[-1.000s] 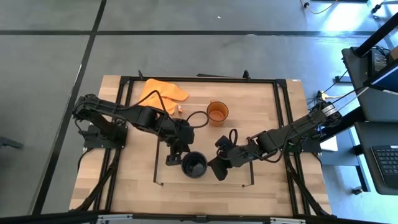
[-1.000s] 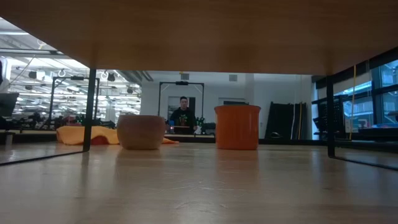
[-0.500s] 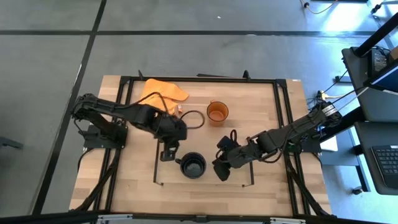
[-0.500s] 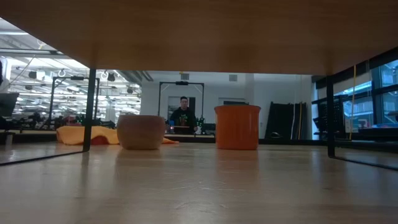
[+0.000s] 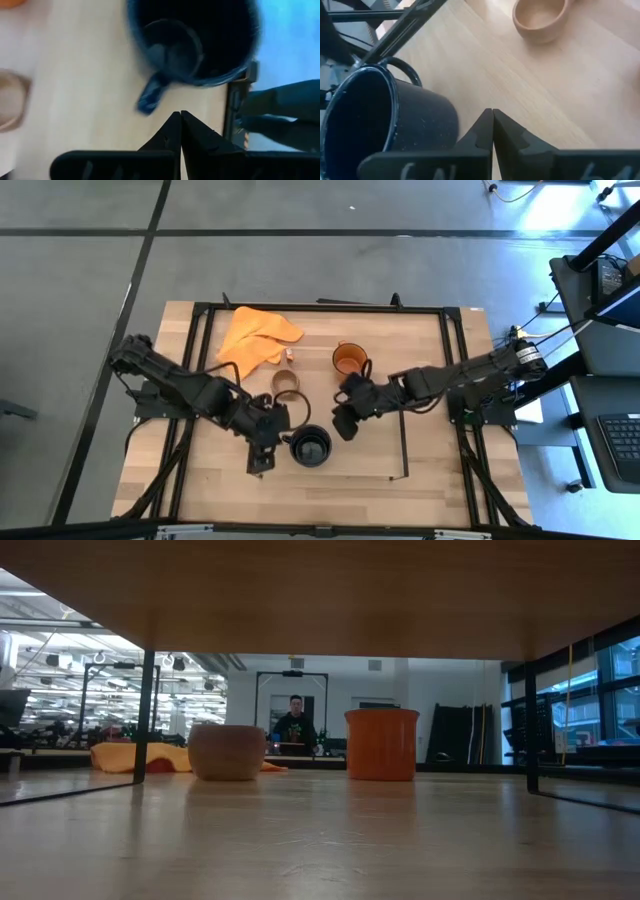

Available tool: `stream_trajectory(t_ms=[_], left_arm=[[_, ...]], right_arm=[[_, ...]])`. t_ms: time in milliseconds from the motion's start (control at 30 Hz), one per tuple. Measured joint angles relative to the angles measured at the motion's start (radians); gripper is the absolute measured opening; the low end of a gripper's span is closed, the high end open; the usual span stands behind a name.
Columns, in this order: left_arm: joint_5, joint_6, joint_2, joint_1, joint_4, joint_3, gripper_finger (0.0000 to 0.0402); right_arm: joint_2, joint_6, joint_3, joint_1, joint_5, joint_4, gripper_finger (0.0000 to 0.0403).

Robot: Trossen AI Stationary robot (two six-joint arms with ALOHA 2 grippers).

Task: Stack small to large cups/mugs on shelf
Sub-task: Put the dark blue mug on the shelf

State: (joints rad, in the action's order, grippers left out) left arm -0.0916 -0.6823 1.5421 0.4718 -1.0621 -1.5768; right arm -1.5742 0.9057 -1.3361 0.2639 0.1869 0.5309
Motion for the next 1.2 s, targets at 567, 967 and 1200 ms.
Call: stream_trajectory(t_ms=[567,967,1200], left_arm=[[-0.058,-0.014,0.104,-0.011,0.019,0.000,0.0004],[-0.055,0.101,0.101,-0.083,0.037,0.000,0.0002],[-0.022,0.173,0.101,-0.125,0.053,0.000,0.0003]], right_arm=[[0.000,-0.017,0.000,0.028,-0.013,-0.088,0.0012],[0.000,0.034,0.000,0.056,0.048,-0.135,0.0012],[-0.005,0.079,0.000,0.084,0.052,-0.152,0.0012]])
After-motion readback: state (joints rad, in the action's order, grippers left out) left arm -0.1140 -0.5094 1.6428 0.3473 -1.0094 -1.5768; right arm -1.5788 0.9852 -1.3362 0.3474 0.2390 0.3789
